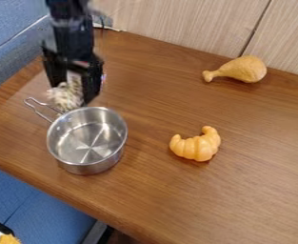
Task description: Move the small toy to the bottom right of the table
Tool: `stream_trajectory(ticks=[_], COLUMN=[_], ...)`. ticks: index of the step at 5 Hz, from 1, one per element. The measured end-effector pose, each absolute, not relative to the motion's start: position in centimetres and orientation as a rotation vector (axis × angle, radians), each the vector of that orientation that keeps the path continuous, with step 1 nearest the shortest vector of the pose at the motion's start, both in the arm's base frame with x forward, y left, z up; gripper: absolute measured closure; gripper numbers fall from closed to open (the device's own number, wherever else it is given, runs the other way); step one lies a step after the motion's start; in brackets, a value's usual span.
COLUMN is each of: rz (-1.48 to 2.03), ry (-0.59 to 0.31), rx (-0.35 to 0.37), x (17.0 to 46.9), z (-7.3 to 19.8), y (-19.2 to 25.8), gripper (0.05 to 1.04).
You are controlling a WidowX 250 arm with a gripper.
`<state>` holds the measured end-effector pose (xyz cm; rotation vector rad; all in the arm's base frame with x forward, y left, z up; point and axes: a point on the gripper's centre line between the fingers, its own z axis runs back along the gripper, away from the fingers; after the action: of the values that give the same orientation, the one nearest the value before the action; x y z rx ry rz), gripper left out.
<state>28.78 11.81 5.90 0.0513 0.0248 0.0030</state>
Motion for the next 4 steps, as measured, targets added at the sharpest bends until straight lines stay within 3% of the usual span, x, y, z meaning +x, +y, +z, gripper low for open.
stream_trajectory(ticks=[2, 3, 4], rz=[0.010, 0.022, 0.029], ry=[0.048, 0.039, 0.036], rx=[0.085, 0.089, 0.092], x=[28.89, 28.94, 28.95], z=[4.86, 4.78, 4.75], y=[11.96, 11.98, 12.02], gripper=[0.135, 0.409, 0.583])
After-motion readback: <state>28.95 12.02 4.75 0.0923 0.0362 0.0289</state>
